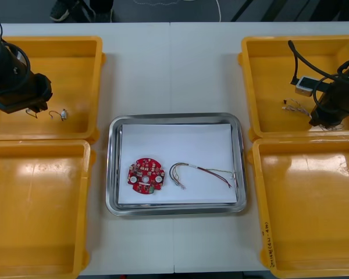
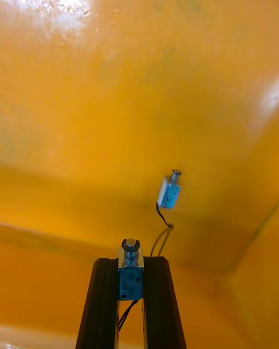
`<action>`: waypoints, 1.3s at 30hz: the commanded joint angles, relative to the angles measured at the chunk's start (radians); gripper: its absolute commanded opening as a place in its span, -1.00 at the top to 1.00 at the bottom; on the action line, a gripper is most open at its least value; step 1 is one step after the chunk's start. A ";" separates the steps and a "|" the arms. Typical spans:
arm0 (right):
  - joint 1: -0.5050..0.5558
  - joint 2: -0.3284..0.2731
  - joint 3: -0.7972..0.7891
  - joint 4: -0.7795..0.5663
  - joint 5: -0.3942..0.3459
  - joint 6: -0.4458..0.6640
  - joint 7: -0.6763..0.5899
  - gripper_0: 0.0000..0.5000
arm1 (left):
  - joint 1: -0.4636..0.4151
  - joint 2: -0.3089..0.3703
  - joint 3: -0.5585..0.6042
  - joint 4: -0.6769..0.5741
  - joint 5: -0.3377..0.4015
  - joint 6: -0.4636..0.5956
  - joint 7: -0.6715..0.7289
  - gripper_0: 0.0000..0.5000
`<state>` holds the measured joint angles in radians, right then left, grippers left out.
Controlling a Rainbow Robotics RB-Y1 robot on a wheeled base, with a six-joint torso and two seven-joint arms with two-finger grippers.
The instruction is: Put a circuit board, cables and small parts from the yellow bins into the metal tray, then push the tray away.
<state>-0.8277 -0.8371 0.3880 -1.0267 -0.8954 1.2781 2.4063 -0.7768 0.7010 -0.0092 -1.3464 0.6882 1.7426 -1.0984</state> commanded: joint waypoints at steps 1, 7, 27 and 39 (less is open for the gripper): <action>0.001 -0.014 0.006 0.023 -0.019 -0.025 -0.021 -1.00 | 0.002 0.049 0.060 -0.109 0.004 0.080 0.060 1.00; 0.001 -0.008 0.006 0.036 -0.033 -0.025 -0.019 -1.00 | 0.002 0.068 0.098 -0.197 0.024 0.166 0.069 1.00; 0.001 0.006 0.058 0.043 -0.091 -0.056 -0.027 -1.00 | -0.004 0.118 0.072 -0.416 0.191 0.177 0.134 1.00; 0.001 0.004 0.063 0.045 -0.105 -0.060 -0.044 0.68 | -0.090 0.138 -0.170 -0.505 0.300 0.177 0.394 1.00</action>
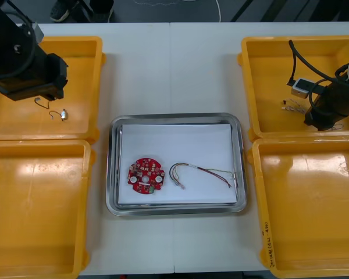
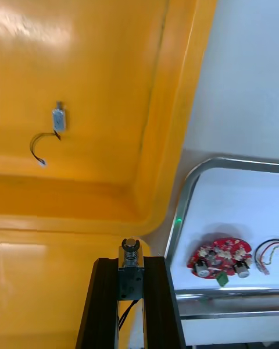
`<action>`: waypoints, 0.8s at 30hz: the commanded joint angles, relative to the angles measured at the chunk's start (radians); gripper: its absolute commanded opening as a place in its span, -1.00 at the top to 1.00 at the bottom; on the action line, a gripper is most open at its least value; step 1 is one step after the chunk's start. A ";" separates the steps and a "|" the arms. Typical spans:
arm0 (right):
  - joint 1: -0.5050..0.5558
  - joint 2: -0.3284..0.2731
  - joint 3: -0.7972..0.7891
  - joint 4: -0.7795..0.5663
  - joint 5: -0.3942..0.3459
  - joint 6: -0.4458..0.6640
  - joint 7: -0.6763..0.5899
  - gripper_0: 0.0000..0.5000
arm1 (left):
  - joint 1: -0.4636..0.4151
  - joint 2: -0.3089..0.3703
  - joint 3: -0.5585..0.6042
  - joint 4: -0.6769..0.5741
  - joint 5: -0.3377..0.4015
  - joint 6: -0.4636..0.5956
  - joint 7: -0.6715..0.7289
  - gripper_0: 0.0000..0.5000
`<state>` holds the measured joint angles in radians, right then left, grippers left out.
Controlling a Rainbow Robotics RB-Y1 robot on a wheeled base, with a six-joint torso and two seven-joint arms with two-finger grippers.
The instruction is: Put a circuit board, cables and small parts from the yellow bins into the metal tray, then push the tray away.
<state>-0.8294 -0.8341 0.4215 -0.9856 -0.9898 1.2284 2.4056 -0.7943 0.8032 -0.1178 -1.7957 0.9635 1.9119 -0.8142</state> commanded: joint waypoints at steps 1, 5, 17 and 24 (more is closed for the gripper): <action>0.003 0.003 0.029 0.004 -0.012 -0.010 -0.045 0.78 | -0.082 0.033 -0.079 -0.060 0.034 0.008 0.130 1.00; 0.004 0.003 0.031 0.002 -0.013 -0.010 -0.054 1.00 | -0.115 0.011 -0.129 -0.076 0.055 0.008 0.181 1.00; -0.010 -0.005 -0.021 0.002 -0.032 0.029 -0.063 1.00 | -0.123 -0.156 -0.164 -0.105 -0.058 0.008 0.179 1.00; -0.045 -0.011 -0.076 -0.027 -0.035 0.108 -0.060 1.00 | -0.121 -0.240 -0.200 -0.085 -0.152 0.008 0.173 1.00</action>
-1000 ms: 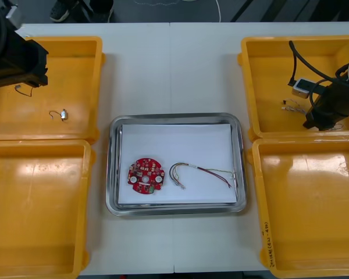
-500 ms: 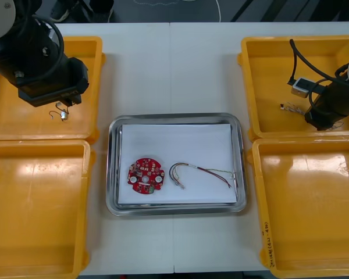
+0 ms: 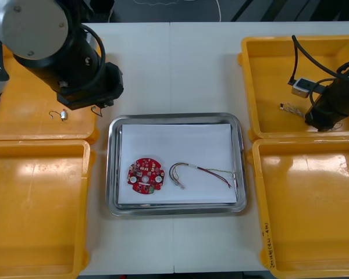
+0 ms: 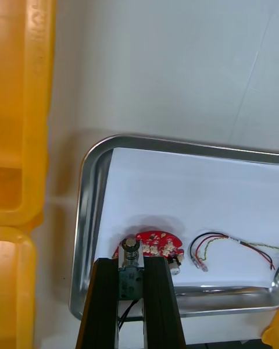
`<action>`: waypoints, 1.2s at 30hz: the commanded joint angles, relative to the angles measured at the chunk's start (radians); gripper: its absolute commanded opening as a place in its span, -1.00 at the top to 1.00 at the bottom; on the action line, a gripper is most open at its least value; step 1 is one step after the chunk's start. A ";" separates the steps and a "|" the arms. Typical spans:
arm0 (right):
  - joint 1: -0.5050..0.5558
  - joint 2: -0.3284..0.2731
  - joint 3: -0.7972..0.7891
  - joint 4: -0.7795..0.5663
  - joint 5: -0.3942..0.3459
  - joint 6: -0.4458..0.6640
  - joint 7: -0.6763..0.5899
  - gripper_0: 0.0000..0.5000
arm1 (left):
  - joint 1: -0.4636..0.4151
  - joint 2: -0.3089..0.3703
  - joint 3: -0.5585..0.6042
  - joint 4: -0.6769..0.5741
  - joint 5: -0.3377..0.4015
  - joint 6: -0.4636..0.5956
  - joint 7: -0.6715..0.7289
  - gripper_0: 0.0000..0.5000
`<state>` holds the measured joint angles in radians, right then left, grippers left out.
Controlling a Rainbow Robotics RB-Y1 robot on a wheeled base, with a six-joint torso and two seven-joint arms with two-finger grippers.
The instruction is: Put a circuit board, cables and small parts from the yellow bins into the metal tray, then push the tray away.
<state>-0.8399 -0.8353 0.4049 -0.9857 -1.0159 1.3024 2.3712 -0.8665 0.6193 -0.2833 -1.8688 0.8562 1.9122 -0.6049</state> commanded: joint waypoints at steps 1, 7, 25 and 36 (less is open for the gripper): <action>-0.038 -0.013 -0.070 -0.041 -0.007 0.049 -0.029 1.00 | -0.049 -0.069 -0.045 0.000 -0.057 0.008 -0.038 1.00; -0.073 -0.021 -0.110 -0.065 -0.020 0.118 -0.030 1.00 | -0.051 -0.101 -0.109 0.065 -0.101 0.008 -0.046 1.00; -0.150 -0.022 -0.149 -0.240 -0.027 0.291 -0.090 1.00 | -0.051 -0.216 -0.189 0.275 -0.200 -0.119 -0.108 1.00; -0.150 -0.013 -0.149 -0.398 -0.056 0.374 -0.299 1.00 | -0.049 -0.222 -0.234 0.361 -0.198 -0.173 -0.138 1.00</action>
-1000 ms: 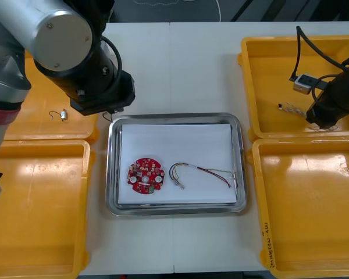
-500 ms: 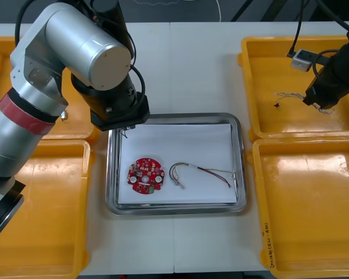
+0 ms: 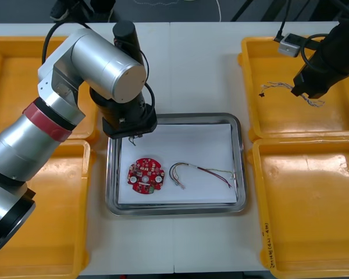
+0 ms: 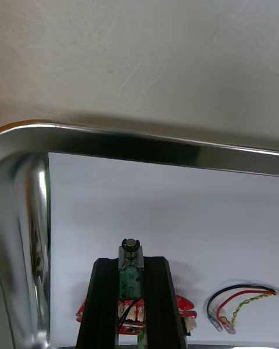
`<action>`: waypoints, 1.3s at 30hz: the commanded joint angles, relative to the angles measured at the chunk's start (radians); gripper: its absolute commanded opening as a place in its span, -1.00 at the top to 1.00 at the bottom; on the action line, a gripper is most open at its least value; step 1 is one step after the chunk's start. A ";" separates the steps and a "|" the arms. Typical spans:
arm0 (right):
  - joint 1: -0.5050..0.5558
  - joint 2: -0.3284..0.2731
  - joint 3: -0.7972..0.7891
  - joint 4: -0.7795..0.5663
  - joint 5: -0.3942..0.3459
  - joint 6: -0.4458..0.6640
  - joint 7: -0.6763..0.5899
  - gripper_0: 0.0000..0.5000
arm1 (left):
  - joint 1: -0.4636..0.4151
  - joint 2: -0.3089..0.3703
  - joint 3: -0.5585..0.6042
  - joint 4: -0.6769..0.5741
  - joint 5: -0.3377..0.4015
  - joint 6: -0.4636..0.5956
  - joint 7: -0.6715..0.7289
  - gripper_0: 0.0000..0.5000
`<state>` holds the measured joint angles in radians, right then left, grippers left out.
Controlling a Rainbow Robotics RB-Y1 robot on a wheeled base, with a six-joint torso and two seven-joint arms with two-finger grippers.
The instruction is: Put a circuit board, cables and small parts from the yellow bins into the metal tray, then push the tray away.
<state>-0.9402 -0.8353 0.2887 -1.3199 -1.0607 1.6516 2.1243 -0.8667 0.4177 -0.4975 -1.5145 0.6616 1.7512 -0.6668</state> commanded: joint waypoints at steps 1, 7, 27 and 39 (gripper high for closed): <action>-0.049 -0.011 -0.033 -0.075 -0.010 0.033 -0.066 1.00 | -0.049 -0.020 -0.027 0.014 -0.002 -0.013 -0.079 1.00; -0.049 0.005 -0.026 -0.136 -0.007 0.085 -0.204 1.00 | -0.049 -0.019 -0.033 0.019 0.003 -0.018 -0.082 1.00; -0.049 0.113 -0.002 -0.246 0.062 0.139 -0.837 1.00 | -0.043 0.024 0.023 -0.090 0.007 0.065 -0.080 -1.00; -0.037 0.150 0.038 -0.280 0.162 0.142 -0.903 1.00 | -0.044 0.150 0.178 -0.263 0.104 0.169 -0.082 -1.00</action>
<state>-0.9407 -0.6987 0.3180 -1.5681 -0.9102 1.7853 1.2761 -0.8669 0.5121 -0.3827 -1.7203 0.7412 1.9029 -0.6926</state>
